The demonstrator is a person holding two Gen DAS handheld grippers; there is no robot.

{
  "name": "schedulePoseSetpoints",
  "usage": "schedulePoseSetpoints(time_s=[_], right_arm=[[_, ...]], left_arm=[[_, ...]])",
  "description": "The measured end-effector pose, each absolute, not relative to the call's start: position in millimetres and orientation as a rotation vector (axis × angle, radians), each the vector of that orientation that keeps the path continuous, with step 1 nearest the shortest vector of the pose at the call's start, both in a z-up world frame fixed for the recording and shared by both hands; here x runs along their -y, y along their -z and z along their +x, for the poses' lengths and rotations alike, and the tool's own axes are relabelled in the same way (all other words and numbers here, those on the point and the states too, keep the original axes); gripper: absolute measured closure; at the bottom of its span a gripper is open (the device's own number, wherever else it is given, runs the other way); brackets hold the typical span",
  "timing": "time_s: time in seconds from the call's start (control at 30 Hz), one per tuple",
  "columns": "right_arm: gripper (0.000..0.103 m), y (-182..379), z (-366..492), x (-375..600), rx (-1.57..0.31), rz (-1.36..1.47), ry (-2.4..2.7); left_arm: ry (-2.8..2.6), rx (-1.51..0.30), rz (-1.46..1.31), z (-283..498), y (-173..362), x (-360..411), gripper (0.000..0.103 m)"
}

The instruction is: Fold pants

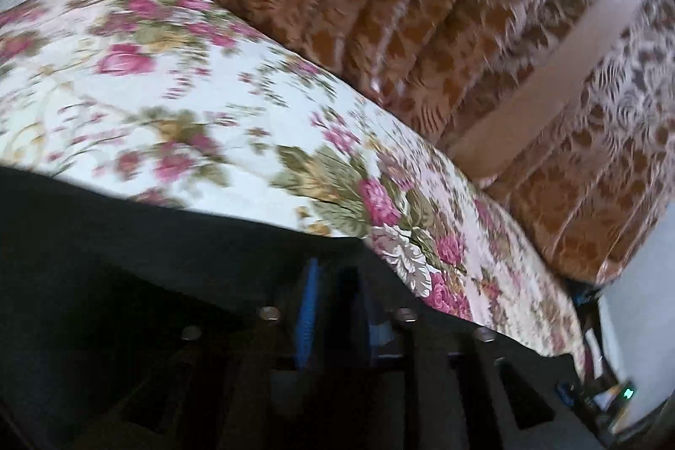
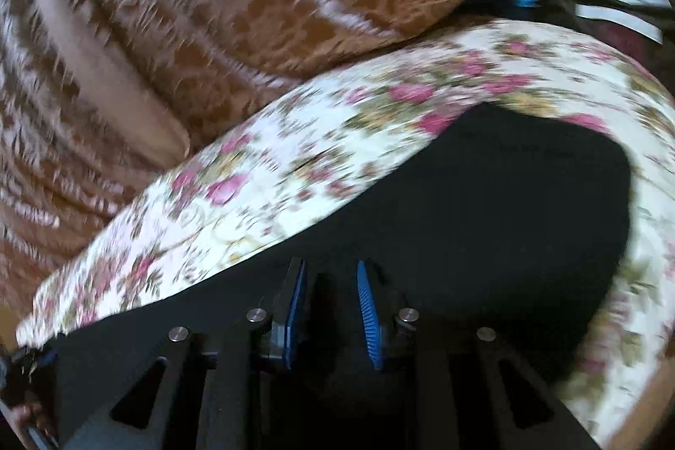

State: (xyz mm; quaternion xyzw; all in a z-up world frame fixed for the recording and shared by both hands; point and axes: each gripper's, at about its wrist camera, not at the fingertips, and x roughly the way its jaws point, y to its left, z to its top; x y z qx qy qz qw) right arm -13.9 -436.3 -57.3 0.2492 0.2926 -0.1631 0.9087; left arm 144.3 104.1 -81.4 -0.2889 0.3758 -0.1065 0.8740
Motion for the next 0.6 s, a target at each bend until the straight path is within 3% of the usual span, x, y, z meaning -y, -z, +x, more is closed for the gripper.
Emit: schedulePoseSetpoints(time_s=[0.1, 0.23, 0.47, 0.53, 0.6], right_arm=[[0.078, 58, -33, 459, -0.591, 0.520, 0.423], [0.080, 53, -52, 487, -0.578, 0.569, 0.461], [0.071, 33, -93, 512, -0.523, 0.691, 0.483], [0.066, 34, -102, 516, -0.542, 0.727, 0.495], [0.059, 37, -115, 517, -0.539, 0.756, 0.520]], left_arm=[[0.211, -0.750, -0.601, 128, 76, -113, 0.063], [0.189, -0.752, -0.574, 119, 77, -117, 0.063], [0.164, -0.794, -0.376, 114, 69, -104, 0.062], [0.173, -0.793, -0.308, 110, 66, -99, 0.053], [0.176, -0.777, -0.259, 103, 62, -96, 0.037]])
